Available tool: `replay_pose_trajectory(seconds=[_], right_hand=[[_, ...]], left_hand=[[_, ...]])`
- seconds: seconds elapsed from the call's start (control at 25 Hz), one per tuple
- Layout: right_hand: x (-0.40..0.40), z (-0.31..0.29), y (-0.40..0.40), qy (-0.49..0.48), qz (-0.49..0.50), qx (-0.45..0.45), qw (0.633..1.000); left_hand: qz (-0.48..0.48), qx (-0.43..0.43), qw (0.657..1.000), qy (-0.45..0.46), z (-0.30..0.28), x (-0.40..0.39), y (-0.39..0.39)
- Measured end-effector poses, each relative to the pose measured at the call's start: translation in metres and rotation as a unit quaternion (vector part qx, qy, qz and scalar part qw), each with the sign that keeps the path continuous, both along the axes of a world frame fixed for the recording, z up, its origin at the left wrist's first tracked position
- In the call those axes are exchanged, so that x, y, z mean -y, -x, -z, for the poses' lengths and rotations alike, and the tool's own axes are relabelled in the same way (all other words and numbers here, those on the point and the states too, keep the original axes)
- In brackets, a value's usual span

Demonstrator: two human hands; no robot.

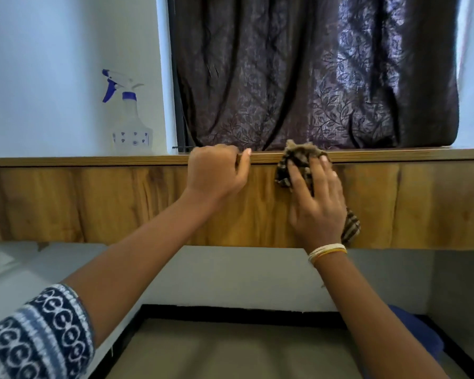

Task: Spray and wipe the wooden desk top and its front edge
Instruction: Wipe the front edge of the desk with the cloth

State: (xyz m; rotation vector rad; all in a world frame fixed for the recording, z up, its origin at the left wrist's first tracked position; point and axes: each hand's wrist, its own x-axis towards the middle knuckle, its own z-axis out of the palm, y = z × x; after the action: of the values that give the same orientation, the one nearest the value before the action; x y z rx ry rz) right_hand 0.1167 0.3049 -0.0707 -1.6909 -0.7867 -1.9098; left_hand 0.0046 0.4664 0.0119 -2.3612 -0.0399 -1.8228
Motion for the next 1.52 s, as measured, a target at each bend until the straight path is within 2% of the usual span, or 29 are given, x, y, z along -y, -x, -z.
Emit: replay_pose_trajectory(seconds=[0.12, 0.16, 0.28, 0.4, 0.44, 0.48, 0.6, 0.68, 0.72, 0.88, 1.0, 1.04, 1.08, 1.12, 1.16, 1.2, 1.24, 1.28, 1.32, 1.4, 1.48, 1.52], right_hand=[[0.079, 0.007, -0.038, -0.024, 0.004, -0.026, 0.999], [0.106, 0.008, -0.052, -0.029, 0.004, -0.035, 0.999], [0.159, 0.010, -0.078, -0.115, 0.014, -0.081, 0.990], [0.133, -0.004, -0.062, -0.252, -0.026, -0.160, 0.954], [0.115, -0.016, -0.050, -0.246, -0.053, -0.155, 0.955], [0.098, -0.024, -0.040, -0.194, -0.073, -0.131, 0.969], [0.084, -0.027, -0.041, 0.013, -0.081, -0.018, 0.996], [0.108, -0.034, -0.058, 0.055, -0.070, 0.017, 0.996], [0.123, -0.034, -0.066, 0.045, -0.067, 0.015, 0.997], [0.192, -0.012, -0.102, -0.127, -0.027, -0.061, 0.990], [0.196, 0.000, -0.103, -0.295, -0.012, -0.173, 0.940], [0.182, -0.002, -0.096, -0.322, -0.015, -0.195, 0.926], [0.165, -0.005, -0.085, -0.299, -0.024, -0.195, 0.934], [0.150, -0.006, -0.075, -0.225, -0.031, -0.164, 0.960], [0.139, -0.003, -0.069, -0.113, -0.034, -0.111, 0.987], [0.138, 0.001, -0.068, 0.000, -0.036, -0.051, 0.998], [0.148, 0.004, -0.074, 0.084, -0.039, -0.002, 0.996], [0.163, 0.004, -0.084, 0.118, -0.040, 0.031, 0.992], [0.183, 0.003, -0.095, 0.103, -0.032, 0.038, 0.993], [0.221, 0.001, -0.121, -0.032, -0.006, -0.014, 0.999], [0.259, 0.007, -0.141, -0.202, 0.004, -0.098, 0.974], [0.276, 0.010, -0.149, -0.257, 0.010, -0.118, 0.959]], left_hand=[[0.131, -0.106, 0.985, 0.029, -0.013, 0.082, -0.025], [0.144, -0.129, 0.980, 0.041, -0.018, 0.106, -0.034], [0.119, -0.144, 0.979, 0.085, -0.026, 0.145, -0.055], [0.090, -0.142, 0.980, 0.108, -0.027, 0.148, -0.055], [0.077, -0.147, 0.979, 0.118, -0.030, 0.149, -0.054], [0.065, -0.154, 0.977, 0.130, -0.033, 0.148, -0.055], [0.055, -0.174, 0.973, 0.142, -0.037, 0.146, -0.055], [0.072, -0.179, 0.970, 0.151, -0.037, 0.144, -0.052], [0.085, -0.177, 0.967, 0.161, -0.036, 0.145, -0.052], [0.114, -0.175, 0.962, 0.174, -0.034, 0.146, -0.052], [0.110, -0.166, 0.965, 0.171, -0.033, 0.147, -0.055], [0.107, -0.171, 0.965, 0.170, -0.032, 0.149, -0.055], [0.102, -0.178, 0.964, 0.171, -0.032, 0.151, -0.054], [0.097, -0.185, 0.962, 0.176, -0.034, 0.154, -0.052], [0.085, -0.195, 0.960, 0.184, -0.037, 0.157, -0.050], [0.067, -0.208, 0.958, 0.187, -0.042, 0.163, -0.050], [0.046, -0.218, 0.958, 0.182, -0.047, 0.171, -0.051], [0.029, -0.225, 0.959, 0.172, -0.051, 0.181, -0.055], [0.035, -0.229, 0.960, 0.157, -0.053, 0.194, -0.062], [0.095, -0.240, 0.959, 0.116, -0.051, 0.226, -0.082], [0.152, -0.243, 0.955, 0.077, -0.043, 0.259, -0.108], [0.175, -0.233, 0.954, 0.066, -0.040, 0.272, -0.121]])
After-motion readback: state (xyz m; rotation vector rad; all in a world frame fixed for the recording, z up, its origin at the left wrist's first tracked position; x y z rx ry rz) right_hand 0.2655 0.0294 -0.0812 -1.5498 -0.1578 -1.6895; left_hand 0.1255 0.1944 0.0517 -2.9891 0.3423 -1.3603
